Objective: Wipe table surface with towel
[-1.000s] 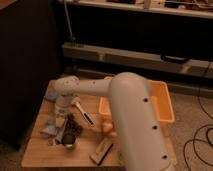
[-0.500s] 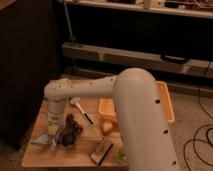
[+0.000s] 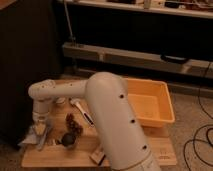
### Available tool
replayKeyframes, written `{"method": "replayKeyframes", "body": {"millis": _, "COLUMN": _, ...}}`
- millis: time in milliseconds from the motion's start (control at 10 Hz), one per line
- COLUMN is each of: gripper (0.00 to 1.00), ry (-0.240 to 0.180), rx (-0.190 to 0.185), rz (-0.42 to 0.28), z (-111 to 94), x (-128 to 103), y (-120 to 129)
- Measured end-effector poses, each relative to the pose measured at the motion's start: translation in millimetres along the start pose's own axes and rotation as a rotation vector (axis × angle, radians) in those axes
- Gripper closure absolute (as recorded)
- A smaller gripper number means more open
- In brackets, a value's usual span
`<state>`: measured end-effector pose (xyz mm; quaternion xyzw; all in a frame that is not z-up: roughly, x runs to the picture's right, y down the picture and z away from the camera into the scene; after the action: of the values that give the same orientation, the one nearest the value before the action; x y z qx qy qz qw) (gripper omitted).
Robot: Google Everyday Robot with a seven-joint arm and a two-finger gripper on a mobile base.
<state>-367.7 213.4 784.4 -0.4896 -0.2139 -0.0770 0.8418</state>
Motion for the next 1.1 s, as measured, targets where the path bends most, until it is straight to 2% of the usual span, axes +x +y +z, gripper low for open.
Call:
{"method": "replayKeyframes", "body": {"millis": 100, "gripper": 1.00, "ry": 0.003, "rx": 0.011, "rz": 0.009, "z": -6.7, "x": 3.6, "y": -10.8}}
{"method": "replayKeyframes", "body": {"millis": 300, "gripper": 1.00, "ry": 0.012, "rx": 0.022, "rz": 0.060, "z": -19.4, "x": 29.0, "y": -28.2}}
{"method": "replayKeyframes", "body": {"millis": 500, "gripper": 1.00, "ry": 0.014, "rx": 0.028, "rz": 0.142, "z": -24.0, "x": 61.8, "y": -22.8}}
{"method": "replayKeyframes", "body": {"millis": 800, "gripper": 1.00, "ry": 0.005, "rx": 0.053, "rz": 0.245, "z": -37.3, "x": 108.0, "y": 1.2}}
{"method": "replayKeyframes", "body": {"millis": 1000, "gripper": 1.00, "ry": -0.001, "rx": 0.045, "rz": 0.227, "z": -40.2, "x": 107.0, "y": 19.3}}
{"method": "replayKeyframes", "body": {"millis": 1100, "gripper": 1.00, "ry": 0.001, "rx": 0.033, "rz": 0.201, "z": -36.3, "x": 98.8, "y": 27.2}}
